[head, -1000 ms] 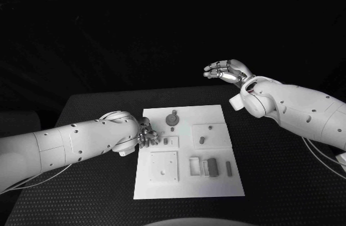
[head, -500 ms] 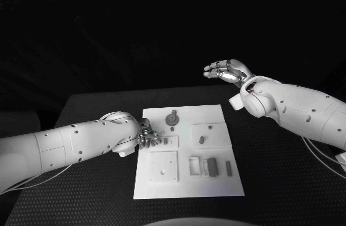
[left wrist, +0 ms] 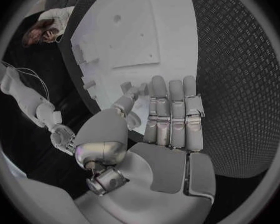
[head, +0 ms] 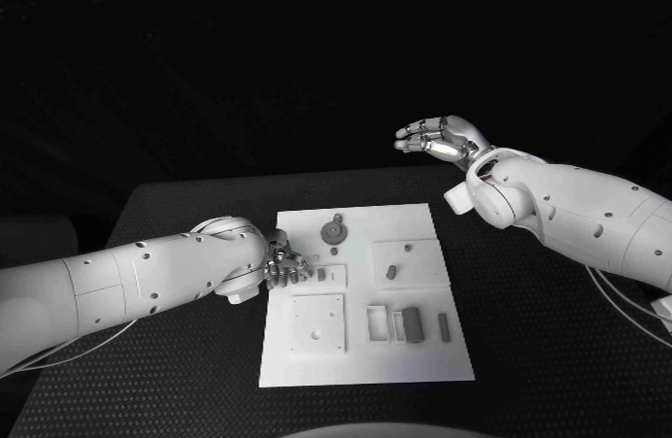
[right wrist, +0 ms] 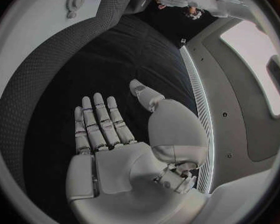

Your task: Assemble the parts on the task board

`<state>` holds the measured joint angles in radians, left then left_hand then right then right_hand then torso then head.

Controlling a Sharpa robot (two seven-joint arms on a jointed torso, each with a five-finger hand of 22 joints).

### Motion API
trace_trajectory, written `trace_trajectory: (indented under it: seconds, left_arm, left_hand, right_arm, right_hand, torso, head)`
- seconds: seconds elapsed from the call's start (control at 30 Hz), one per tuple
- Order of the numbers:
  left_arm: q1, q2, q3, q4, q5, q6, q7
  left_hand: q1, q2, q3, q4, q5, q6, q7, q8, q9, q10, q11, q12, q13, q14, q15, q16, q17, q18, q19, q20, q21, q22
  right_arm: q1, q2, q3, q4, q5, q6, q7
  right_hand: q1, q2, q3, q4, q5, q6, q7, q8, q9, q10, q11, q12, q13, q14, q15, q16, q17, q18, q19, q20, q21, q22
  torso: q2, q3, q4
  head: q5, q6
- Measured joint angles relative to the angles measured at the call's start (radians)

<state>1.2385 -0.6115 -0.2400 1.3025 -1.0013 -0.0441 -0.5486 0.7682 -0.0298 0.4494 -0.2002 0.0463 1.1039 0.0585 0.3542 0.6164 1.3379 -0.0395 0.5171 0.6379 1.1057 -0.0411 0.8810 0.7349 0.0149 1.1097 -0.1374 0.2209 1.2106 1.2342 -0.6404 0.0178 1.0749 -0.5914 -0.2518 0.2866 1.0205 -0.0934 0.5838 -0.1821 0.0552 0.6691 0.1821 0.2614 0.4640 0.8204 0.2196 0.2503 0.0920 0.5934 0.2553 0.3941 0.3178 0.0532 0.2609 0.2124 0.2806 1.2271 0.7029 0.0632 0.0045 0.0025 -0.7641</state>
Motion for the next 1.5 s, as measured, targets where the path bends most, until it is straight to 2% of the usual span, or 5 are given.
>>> trace_trajectory:
  seconds: [0.67, 0.77, 1.0, 1.2, 1.5]
  left_arm:
    - [0.006, -0.060, 0.005, 0.022, 0.018, -0.021, 0.010]
    - [0.022, -0.076, 0.038, 0.029, 0.037, -0.037, 0.017]
    - [0.064, -0.079, 0.049, 0.036, 0.083, -0.110, 0.103]
    - [0.063, -0.037, 0.046, 0.016, 0.102, -0.168, 0.213]
    - [0.033, 0.047, 0.037, -0.067, 0.000, -0.243, 0.355]
  left_hand:
    - [-0.068, -0.044, -0.073, -0.008, 0.000, -0.010, 0.006, -0.013, 0.000, -0.014, -0.002, -0.003, -0.006, -0.017, -0.002, 0.005, -0.018, 0.000, 0.000, 0.000, -0.024, -0.002]
    - [-0.059, -0.036, -0.068, -0.035, 0.000, -0.053, 0.024, -0.038, -0.010, -0.049, 0.016, -0.024, -0.015, -0.052, 0.006, -0.006, -0.031, 0.000, -0.026, 0.007, -0.045, -0.009]
    - [0.189, -0.035, 0.020, -0.085, 0.000, -0.120, 0.064, -0.065, -0.019, -0.146, 0.059, -0.079, -0.042, -0.137, 0.045, -0.056, -0.069, 0.000, -0.100, 0.041, -0.095, -0.021]
    - [0.284, -0.061, 0.066, -0.085, 0.000, -0.144, 0.082, -0.065, -0.017, -0.217, 0.099, -0.138, -0.086, -0.190, 0.090, -0.095, -0.108, 0.000, -0.144, 0.082, -0.136, -0.038]
    - [0.339, -0.070, 0.078, -0.087, 0.000, -0.152, 0.088, -0.065, -0.015, -0.243, 0.125, -0.223, -0.159, -0.182, 0.089, -0.091, -0.129, 0.000, -0.136, 0.085, -0.143, -0.043]
  right_arm:
    - [0.000, -0.003, 0.000, -0.001, 0.000, 0.000, 0.000]
    - [0.000, -0.004, 0.000, -0.001, 0.000, 0.000, -0.001]
    - [0.000, -0.005, 0.000, -0.005, 0.000, 0.000, -0.001]
    - [0.000, -0.003, 0.000, -0.008, 0.000, 0.000, -0.001]
    - [0.000, 0.002, 0.000, -0.009, 0.000, 0.001, -0.001]
  right_hand:
    - [0.000, 0.000, 0.000, 0.000, 0.000, 0.000, 0.000, 0.000, -0.001, 0.000, 0.000, 0.000, -0.002, 0.000, 0.000, 0.000, 0.000, 0.000, 0.000, 0.000, 0.000, 0.001]
    - [0.000, 0.000, 0.000, 0.000, 0.000, 0.000, 0.000, 0.000, -0.001, 0.000, 0.000, 0.000, -0.002, 0.000, 0.000, 0.000, 0.000, 0.000, 0.000, 0.000, 0.000, 0.001]
    - [0.000, 0.000, 0.000, 0.000, 0.000, 0.000, 0.000, 0.000, -0.002, 0.000, 0.000, 0.000, -0.003, 0.000, 0.000, 0.000, 0.000, 0.000, 0.000, 0.000, -0.002, 0.002]
    - [0.000, 0.000, 0.000, 0.000, 0.000, 0.000, 0.000, 0.000, -0.002, 0.000, 0.000, 0.000, -0.004, 0.000, 0.000, 0.000, 0.000, 0.000, 0.000, 0.000, -0.004, 0.002]
    - [0.000, 0.000, 0.000, 0.000, 0.000, 0.000, 0.000, 0.000, -0.002, 0.000, 0.000, 0.000, -0.004, 0.000, 0.000, 0.000, 0.000, 0.000, 0.000, 0.000, -0.004, 0.003]
  torso:
    - [-0.001, -0.0006, 0.0012]
    - [-0.001, -0.0005, 0.0012]
    - [-0.001, 0.0002, 0.0010]
    - [0.000, 0.0002, 0.0000]
    - [0.001, 0.0002, -0.0005]
  head:
    - [-0.004, 0.002]
    - [-0.004, 0.003]
    - [-0.004, 0.011]
    - [-0.007, 0.018]
    - [-0.008, 0.025]
